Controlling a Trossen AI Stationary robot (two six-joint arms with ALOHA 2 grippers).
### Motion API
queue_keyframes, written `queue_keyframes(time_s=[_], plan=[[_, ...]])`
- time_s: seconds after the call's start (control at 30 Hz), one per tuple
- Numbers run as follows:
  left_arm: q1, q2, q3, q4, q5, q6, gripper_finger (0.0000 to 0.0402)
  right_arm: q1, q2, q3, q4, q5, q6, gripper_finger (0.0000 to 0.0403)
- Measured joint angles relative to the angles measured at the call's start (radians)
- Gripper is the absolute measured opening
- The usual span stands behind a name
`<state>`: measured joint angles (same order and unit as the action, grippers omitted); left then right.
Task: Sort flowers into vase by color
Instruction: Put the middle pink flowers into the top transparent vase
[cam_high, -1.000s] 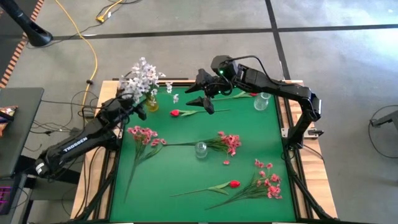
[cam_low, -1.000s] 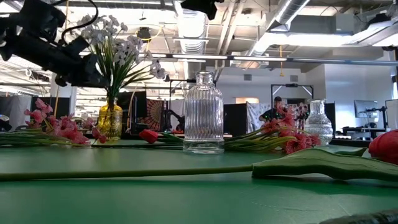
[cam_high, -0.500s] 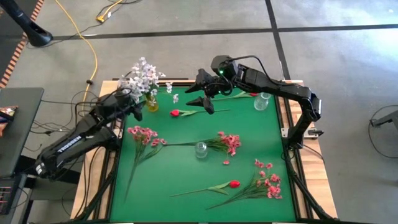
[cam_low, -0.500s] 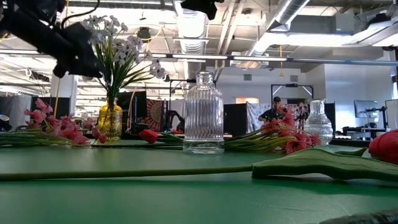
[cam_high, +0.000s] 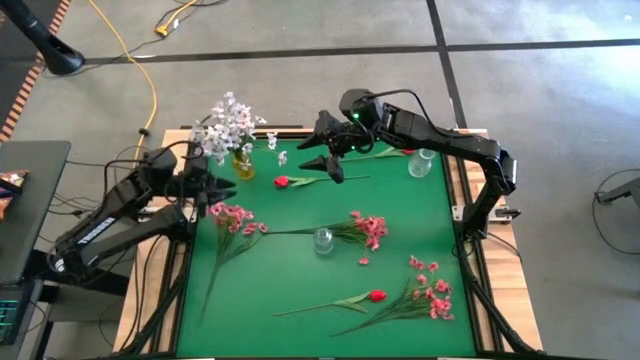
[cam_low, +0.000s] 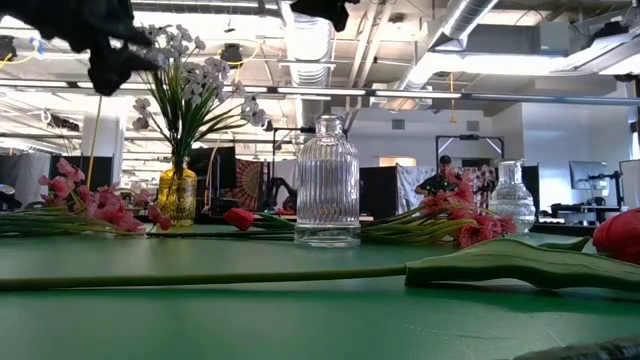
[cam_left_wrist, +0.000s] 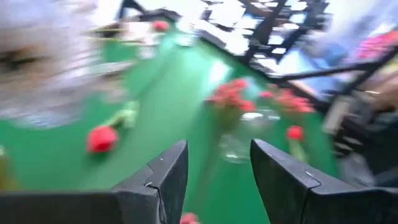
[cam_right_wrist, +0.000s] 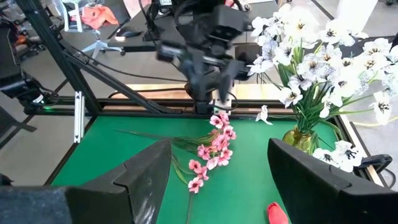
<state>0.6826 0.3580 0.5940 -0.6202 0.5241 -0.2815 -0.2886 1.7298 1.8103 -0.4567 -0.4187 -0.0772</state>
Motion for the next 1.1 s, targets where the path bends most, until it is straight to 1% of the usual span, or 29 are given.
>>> queue_keyframes(time_s=[0.17, 0.27, 0.37, 0.47, 0.57, 0.7, 0.77, 0.93, 1.1], plan=[[-0.029, 0.000, 0.062, 0.005, 0.168, -0.019, 0.0162, 0.000, 0.000, 0.000, 0.030, 0.000, 0.024, 0.0295], [-0.048, 0.000, 0.111, 0.009, 0.233, -0.019, 0.0162, 0.000, 0.000, 0.000, 0.032, 0.001, 0.025, 0.0295], [-0.070, 0.000, 0.167, 0.024, 0.243, -0.019, 0.0162, 0.000, 0.000, 0.000, 0.031, 0.001, 0.039, 0.0295], [-0.092, 0.000, 0.220, 0.102, 0.251, -0.019, 0.0162, 0.000, 0.000, 0.000, 0.032, 0.001, 0.083, 0.0295], [-0.110, 0.003, 0.262, 0.244, 0.255, -0.020, 0.0162, 0.001, 0.000, 0.000, 0.031, 0.001, 0.143, 0.0295], [-0.133, 0.024, 0.283, 0.458, 0.254, -0.056, 0.0162, 0.007, 0.000, 0.000, 0.013, 0.001, 0.205, 0.0295], [-0.143, 0.045, 0.287, 0.523, 0.255, -0.071, 0.0162, 0.016, 0.000, 0.000, -0.007, 0.001, 0.219, 0.0295], [-0.181, 0.119, 0.303, 0.543, 0.255, -0.055, 0.0162, 0.050, 0.000, 0.000, -0.110, 0.001, 0.229, 0.0295], [-0.236, 0.210, 0.303, 0.544, 0.281, 0.008, 0.0162, 0.083, 0.000, 0.000, -0.287, 0.001, 0.229, 0.0295]])
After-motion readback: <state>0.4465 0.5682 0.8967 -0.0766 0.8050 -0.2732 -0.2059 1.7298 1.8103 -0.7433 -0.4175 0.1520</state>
